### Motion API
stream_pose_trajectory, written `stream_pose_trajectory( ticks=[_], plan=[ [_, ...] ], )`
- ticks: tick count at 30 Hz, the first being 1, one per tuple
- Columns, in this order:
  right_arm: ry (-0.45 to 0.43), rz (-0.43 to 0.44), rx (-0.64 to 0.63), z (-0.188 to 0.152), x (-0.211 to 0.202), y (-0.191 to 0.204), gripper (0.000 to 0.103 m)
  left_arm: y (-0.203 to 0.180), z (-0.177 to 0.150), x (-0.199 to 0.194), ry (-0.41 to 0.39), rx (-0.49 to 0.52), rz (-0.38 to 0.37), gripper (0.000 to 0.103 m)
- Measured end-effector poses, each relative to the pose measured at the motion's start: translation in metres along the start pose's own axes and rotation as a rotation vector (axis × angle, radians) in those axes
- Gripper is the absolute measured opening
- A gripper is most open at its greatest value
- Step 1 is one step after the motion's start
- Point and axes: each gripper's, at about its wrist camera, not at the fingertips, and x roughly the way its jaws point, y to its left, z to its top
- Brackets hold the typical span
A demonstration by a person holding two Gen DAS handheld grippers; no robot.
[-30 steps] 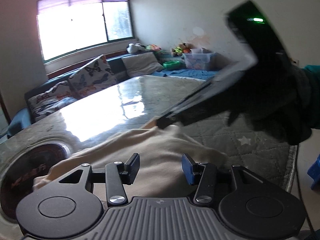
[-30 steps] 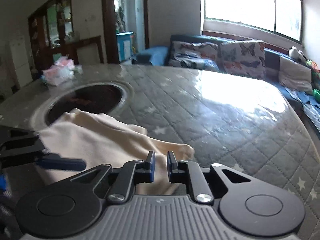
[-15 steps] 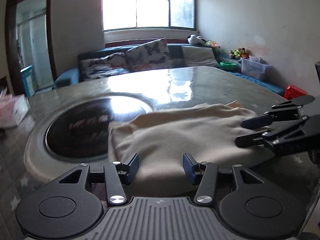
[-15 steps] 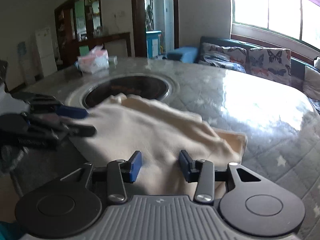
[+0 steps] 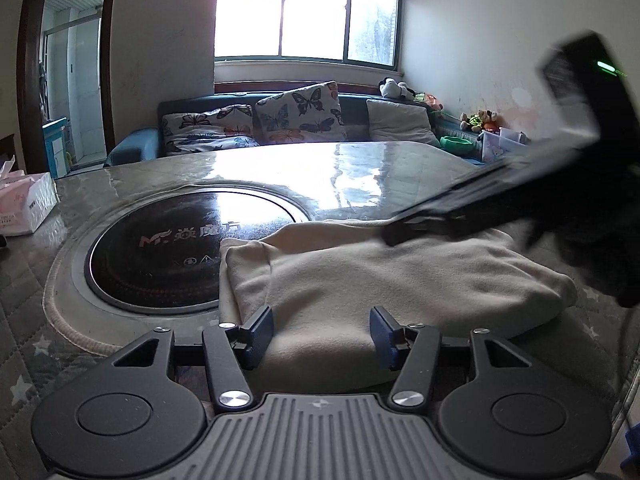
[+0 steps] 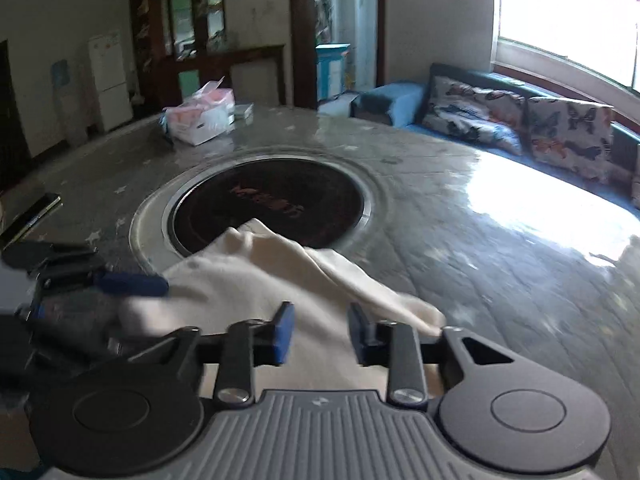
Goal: Fold clothes
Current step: 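Open both grippers and smooth the folded sweatshirt flat, then move both grippers to one side edge of the folded cream sweatshirt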
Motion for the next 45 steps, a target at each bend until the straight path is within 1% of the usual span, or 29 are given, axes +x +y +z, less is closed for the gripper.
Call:
stream_pose_trajectory(
  ticks=[1,2,7,11,13,16,19,22,25,27,30,33,36,39,42,45],
  plan=[
    [0.011,0.016,0.001,0.005,0.008,0.003,0.016,0.000,0.000,0.000,0.000,-0.001,-0.002,0.057],
    [0.019,0.024,-0.003,0.011,0.016,0.005,0.014,0.000,-0.001,-0.001,0.000,-0.002,-0.003,0.057],
    [0.057,0.032,-0.040,0.028,0.055,0.019,0.012,0.002,0.000,0.000,0.003,-0.005,-0.014,0.057],
    [0.066,0.017,-0.063,0.032,0.073,0.024,0.010,0.002,0.001,0.000,0.004,-0.008,-0.019,0.057],
    [0.063,0.018,-0.058,0.032,0.075,0.023,0.010,0.002,0.001,-0.001,0.005,-0.011,-0.019,0.058],
    [0.043,0.023,-0.045,0.032,0.065,0.021,0.011,0.002,0.002,-0.003,0.009,-0.015,-0.022,0.058],
    [0.010,0.001,-0.044,0.029,0.042,0.019,0.014,0.004,0.006,-0.004,0.015,-0.029,-0.020,0.058],
    [-0.016,-0.031,-0.027,0.020,0.018,0.012,0.025,0.005,0.010,-0.005,0.011,-0.042,-0.001,0.059],
    [-0.028,-0.064,0.009,0.006,0.000,0.002,0.025,0.010,0.013,-0.004,0.010,-0.054,0.010,0.060],
    [-0.031,-0.106,0.062,-0.010,-0.010,-0.010,0.025,0.011,0.013,-0.001,0.019,-0.057,0.019,0.060],
    [-0.025,-0.141,0.148,-0.026,-0.012,-0.030,0.025,0.011,0.010,0.003,0.039,-0.055,0.028,0.060],
    [-0.014,-0.179,0.195,-0.036,-0.003,-0.045,0.025,0.011,0.007,0.005,0.048,-0.057,0.031,0.061],
    [-0.034,-0.174,0.225,-0.039,0.001,-0.055,0.025,0.011,0.006,0.005,0.050,-0.062,0.033,0.061],
    [-0.066,-0.177,0.230,-0.036,-0.005,-0.058,0.025,0.010,0.008,0.005,0.052,-0.061,0.037,0.061],
    [-0.098,-0.174,0.236,-0.037,-0.022,-0.057,0.025,0.008,0.009,0.004,0.052,-0.058,0.041,0.062],
    [-0.098,-0.163,0.205,-0.044,-0.041,-0.049,0.025,0.008,0.009,0.005,0.051,-0.057,0.044,0.063]
  ],
)
